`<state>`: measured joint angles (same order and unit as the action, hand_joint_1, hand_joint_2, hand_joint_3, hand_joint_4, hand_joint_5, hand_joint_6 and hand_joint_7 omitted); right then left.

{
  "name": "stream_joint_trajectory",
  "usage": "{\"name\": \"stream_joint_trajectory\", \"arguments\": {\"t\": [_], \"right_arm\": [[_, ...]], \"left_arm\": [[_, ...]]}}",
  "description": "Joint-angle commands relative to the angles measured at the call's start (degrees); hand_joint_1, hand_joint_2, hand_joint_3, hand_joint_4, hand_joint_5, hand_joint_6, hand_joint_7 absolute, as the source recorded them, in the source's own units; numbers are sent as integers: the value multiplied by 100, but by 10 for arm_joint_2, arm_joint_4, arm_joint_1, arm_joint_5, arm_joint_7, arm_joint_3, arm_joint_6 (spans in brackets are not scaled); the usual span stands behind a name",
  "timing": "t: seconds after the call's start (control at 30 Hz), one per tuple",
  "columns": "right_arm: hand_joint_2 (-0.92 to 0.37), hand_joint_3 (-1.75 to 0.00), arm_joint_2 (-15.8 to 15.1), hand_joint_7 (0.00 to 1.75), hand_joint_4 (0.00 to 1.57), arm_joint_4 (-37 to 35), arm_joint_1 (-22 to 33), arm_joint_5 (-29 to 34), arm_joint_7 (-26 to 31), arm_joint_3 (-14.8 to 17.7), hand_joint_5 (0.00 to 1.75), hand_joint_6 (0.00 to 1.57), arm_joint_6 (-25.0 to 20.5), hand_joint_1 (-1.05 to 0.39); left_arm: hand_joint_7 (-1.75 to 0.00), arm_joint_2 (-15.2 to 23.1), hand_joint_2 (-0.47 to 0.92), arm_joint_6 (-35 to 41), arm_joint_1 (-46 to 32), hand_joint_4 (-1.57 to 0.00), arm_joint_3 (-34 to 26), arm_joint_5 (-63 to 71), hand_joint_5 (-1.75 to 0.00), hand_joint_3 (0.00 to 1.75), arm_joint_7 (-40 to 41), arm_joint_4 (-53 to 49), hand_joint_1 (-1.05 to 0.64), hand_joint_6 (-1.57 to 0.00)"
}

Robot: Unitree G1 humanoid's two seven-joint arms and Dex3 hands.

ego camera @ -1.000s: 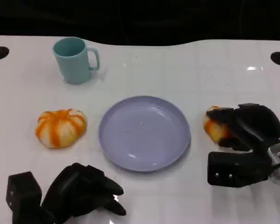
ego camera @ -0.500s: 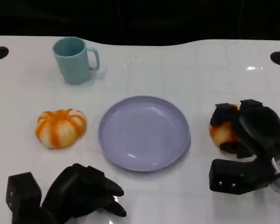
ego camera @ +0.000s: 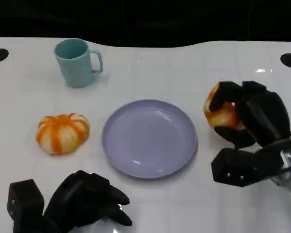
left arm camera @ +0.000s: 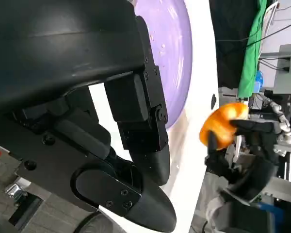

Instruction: Grasp the bread from the table and place it into the plate.

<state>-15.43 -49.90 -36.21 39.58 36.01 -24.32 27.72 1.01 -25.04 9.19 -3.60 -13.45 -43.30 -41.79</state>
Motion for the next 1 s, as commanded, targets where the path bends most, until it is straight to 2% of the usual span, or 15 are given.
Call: {"name": "stream_joint_trajectory", "arguments": {"t": [0.03,0.13,0.33,0.43,0.57,0.8,0.9,0.93,1.0], "right_arm": [[-27,-146,10,174,97,57,-1,-23,-71,4,175,74,0,-13],[-27,-142,26,171,96,79,-6,-29,-119,0,175,75,-1,-16],[-27,-143,61,169,97,77,-26,-33,-167,-5,175,77,15,-18],[-27,-144,71,170,97,69,-32,-30,-170,-5,175,77,22,-18],[-28,-144,103,170,98,38,-47,-31,-179,-13,175,77,19,-18],[-32,-144,119,169,96,1,-55,-36,-184,-17,175,74,47,-15],[-40,-134,115,152,89,-2,-56,-50,-226,-15,175,77,45,-18],[-43,-124,113,132,85,-2,-55,-54,-238,-14,168,79,44,-18],[-46,-113,110,113,82,-1,-52,-61,-255,-13,161,81,44,-19]], "left_arm": [[0,8,77,-1,-3,-157,-1,-2,-22,0,1,1,-105,-156],[0,9,77,-6,-3,-156,-1,-1,-22,0,1,-1,-105,-156],[0,9,77,-1,-4,-157,-1,-4,-21,0,-2,1,-105,-156],[0,9,77,-3,-3,-157,-2,-4,-21,0,-2,0,-105,-156],[0,10,77,-3,-1,-157,-2,-4,-20,0,-4,-6,-105,-156],[0,10,77,1,-4,-157,0,-4,-20,0,-3,1,-105,-156],[0,10,77,-1,-3,-157,-1,-3,-20,0,-2,1,-105,-155],[0,10,77,-2,-3,-157,0,-3,-20,0,-2,0,-105,-155],[0,10,77,-1,-4,-157,0,-2,-19,0,0,2,-105,-155]]}}
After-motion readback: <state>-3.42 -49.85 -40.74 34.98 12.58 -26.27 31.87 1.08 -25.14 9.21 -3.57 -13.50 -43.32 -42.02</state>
